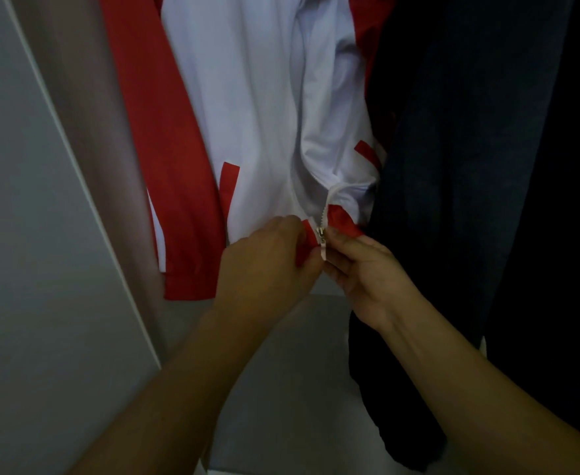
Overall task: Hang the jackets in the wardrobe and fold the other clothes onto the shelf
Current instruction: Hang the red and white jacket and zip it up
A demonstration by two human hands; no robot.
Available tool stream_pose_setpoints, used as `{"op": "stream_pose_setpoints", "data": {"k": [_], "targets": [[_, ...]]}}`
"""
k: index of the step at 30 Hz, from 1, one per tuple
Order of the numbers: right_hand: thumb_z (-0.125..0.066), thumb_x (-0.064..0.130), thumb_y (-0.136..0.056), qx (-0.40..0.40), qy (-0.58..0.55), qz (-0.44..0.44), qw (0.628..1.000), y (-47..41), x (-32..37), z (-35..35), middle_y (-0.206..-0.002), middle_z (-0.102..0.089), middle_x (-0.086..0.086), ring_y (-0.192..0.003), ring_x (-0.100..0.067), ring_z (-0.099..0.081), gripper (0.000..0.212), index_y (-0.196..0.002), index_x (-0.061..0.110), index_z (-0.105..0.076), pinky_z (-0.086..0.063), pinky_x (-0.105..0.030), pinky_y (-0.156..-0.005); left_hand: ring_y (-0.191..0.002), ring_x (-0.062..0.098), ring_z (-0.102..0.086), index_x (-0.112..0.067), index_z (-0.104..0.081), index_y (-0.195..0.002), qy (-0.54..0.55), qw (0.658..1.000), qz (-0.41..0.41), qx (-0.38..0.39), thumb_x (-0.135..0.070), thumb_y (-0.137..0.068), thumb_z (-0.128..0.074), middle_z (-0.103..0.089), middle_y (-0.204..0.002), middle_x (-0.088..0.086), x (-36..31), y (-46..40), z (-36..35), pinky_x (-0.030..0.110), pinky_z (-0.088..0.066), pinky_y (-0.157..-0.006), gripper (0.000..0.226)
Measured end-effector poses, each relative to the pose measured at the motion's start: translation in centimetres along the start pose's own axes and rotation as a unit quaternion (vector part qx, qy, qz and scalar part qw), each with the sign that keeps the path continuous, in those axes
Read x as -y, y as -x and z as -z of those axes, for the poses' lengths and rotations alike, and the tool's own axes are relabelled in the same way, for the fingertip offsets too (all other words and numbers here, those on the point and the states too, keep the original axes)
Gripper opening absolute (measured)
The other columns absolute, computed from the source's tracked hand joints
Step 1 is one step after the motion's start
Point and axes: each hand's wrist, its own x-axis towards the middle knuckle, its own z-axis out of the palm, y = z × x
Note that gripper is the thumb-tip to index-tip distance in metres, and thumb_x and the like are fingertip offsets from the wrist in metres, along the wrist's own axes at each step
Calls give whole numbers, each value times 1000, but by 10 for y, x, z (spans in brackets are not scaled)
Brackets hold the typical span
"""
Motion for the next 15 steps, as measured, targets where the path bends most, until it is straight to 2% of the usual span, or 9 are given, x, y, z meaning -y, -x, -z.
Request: {"op": "stream_pose_setpoints", "data": {"k": [3, 6, 8, 10, 15], "targets": [[-70, 21, -75, 4, 10, 2, 1000, 1, -1, 4, -98, -74, -6, -89, -16, -71, 24, -97, 15, -74, -55, -20, -69, -54, 8, -50, -21, -53, -84, -2, 998, -65, -8, -46, -80, -66, -54, -74, -10, -4, 0, 2, 17, -31, -44, 28], [-70, 24, -75, 10, 22, -4, 1000, 1, -1, 6, -100, -74, -7, -93, -18, -71, 26, -99, 15, -74, -54, -24, -78, -50, 9, -45, -16, -56, -83, -33, 993, -110, -7, -39, -80, -71, -57, -72, -5, -5, 1, 1, 15, -23, -43, 28], [-71, 27, -73, 5, 18, -17, 1000, -1, -2, 8, -104, -73, -7, -98, -19, -69, 37, -107, 14, -71, -50, -31, -92, -47, 11, -45, -14, -57, -80, -42, 992, -115, -11, -33, -81, -72, -58, -69, -2, -6, -1, -1, 19, -26, -41, 24], [-70, 29, -73, 10, 6, -30, 999, -2, -2, 11, -107, -73, -6, -102, -19, -68, 43, -113, 14, -68, -46, -35, -99, -46, 15, -50, -14, -59, -79, -51, 992, -117, -9, -28, -82, -71, -59, -67, -1, -6, -2, -2, 23, -34, -40, 19], [-66, 33, -77, 18, -30, -49, 998, -4, -1, 16, -110, -72, -9, -103, -20, -68, 46, -119, 13, -65, -46, -34, -97, -52, 12, -53, -17, -62, -84, -55, 992, -113, 26, -34, -91, -58, -61, -70, -5, -1, -2, -3, 25, -39, -46, 19]]}}
